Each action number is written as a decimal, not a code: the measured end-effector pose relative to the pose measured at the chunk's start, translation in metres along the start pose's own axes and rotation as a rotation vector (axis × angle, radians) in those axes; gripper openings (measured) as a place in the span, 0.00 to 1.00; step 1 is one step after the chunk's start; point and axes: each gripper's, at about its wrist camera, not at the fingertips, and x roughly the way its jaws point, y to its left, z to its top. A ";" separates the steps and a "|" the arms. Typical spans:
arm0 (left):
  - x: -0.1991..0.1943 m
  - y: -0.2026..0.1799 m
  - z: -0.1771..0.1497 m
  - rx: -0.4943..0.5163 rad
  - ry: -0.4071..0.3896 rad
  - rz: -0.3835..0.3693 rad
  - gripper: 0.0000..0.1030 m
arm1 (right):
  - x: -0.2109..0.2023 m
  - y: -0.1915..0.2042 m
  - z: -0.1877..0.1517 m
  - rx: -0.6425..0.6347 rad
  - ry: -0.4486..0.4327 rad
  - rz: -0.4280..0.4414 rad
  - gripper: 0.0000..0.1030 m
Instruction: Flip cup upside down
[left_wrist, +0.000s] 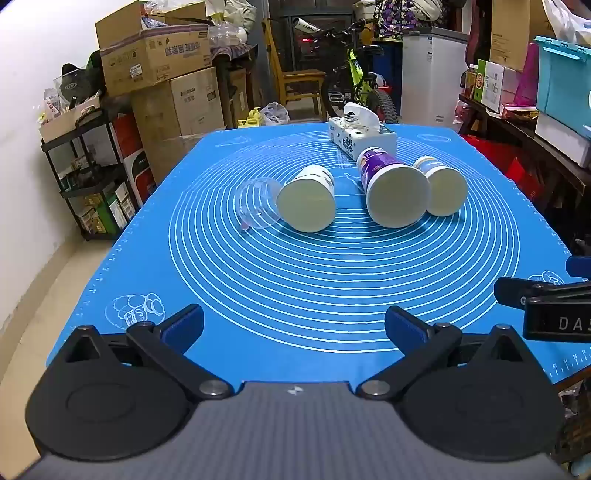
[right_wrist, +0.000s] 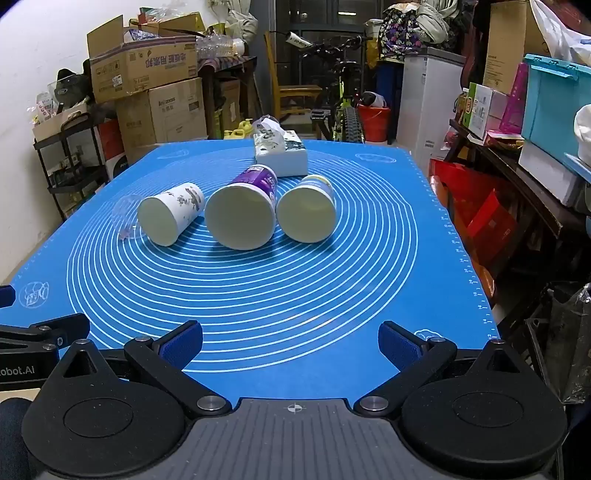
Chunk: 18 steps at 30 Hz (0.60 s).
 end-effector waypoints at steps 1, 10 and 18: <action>0.000 0.000 0.000 0.002 -0.002 0.002 1.00 | 0.000 0.000 0.000 -0.001 0.001 -0.001 0.98; 0.000 0.000 0.000 0.008 -0.001 0.008 1.00 | 0.000 0.000 0.000 -0.001 0.002 -0.004 0.98; 0.000 0.000 0.000 0.009 0.000 0.007 1.00 | -0.001 -0.001 0.000 -0.001 0.003 -0.009 0.98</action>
